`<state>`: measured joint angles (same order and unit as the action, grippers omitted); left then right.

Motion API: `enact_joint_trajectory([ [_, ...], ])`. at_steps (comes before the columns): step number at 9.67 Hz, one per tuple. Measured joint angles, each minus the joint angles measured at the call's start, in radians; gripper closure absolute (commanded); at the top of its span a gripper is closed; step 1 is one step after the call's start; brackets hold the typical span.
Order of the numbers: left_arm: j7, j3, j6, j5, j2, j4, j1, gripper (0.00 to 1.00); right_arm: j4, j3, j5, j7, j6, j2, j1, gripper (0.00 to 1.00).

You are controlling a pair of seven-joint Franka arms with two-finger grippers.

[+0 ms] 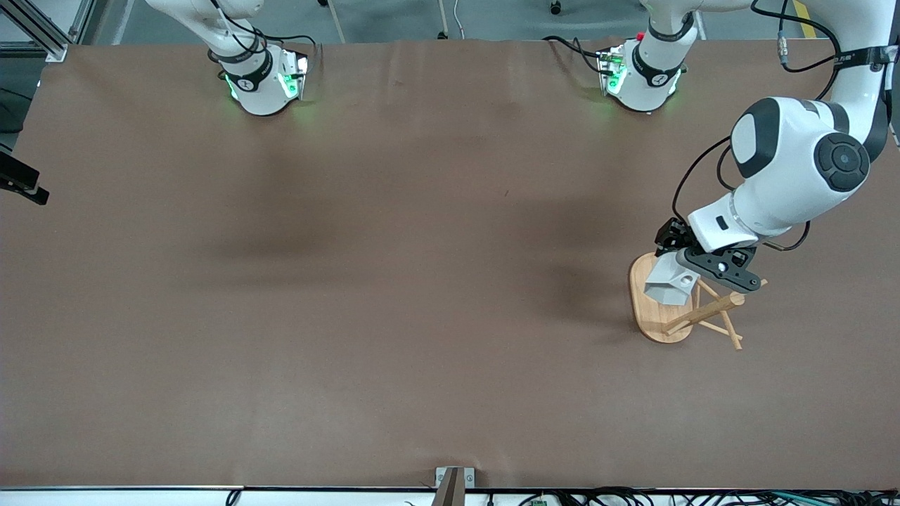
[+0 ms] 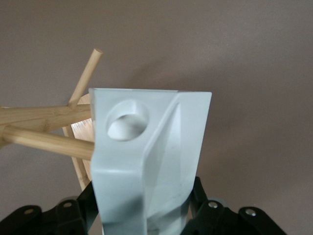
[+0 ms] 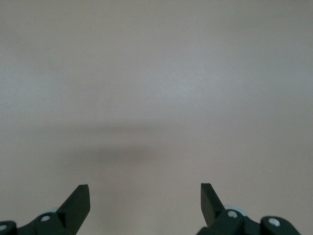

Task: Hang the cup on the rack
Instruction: 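Lower the cup onto the peg with the left gripper, then open the left gripper and raise it off the cup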

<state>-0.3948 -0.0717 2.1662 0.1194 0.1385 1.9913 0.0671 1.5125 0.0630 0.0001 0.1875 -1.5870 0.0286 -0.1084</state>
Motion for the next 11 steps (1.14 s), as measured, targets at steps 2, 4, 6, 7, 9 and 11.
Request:
enact_joint_trajectory([
  [2,-0.001,0.000,0.020,0.000,0.011,-0.001,0.000,0.99,0.000,0.000,0.000,0.000,0.000,0.000,0.000,0.00],
  [4,-0.001,0.007,0.040,0.000,0.033,-0.005,0.000,0.99,0.000,0.000,0.000,0.000,0.000,0.000,0.000,0.00],
  [6,-0.040,0.036,0.045,0.000,0.043,-0.012,0.000,0.95,0.000,0.000,0.000,0.000,0.000,0.000,0.000,0.00],
  [7,-0.054,0.049,0.045,0.000,0.044,-0.014,0.000,0.83,0.000,0.000,0.000,0.000,0.000,0.000,0.000,0.00],
  [9,-0.057,0.056,0.045,0.017,0.044,-0.015,-0.001,0.00,0.000,0.000,0.000,0.000,0.000,0.000,0.000,0.00],
  [11,-0.056,0.056,0.045,0.052,0.044,-0.020,-0.001,0.00,0.000,0.000,0.000,0.000,0.000,0.000,0.000,0.00],
])
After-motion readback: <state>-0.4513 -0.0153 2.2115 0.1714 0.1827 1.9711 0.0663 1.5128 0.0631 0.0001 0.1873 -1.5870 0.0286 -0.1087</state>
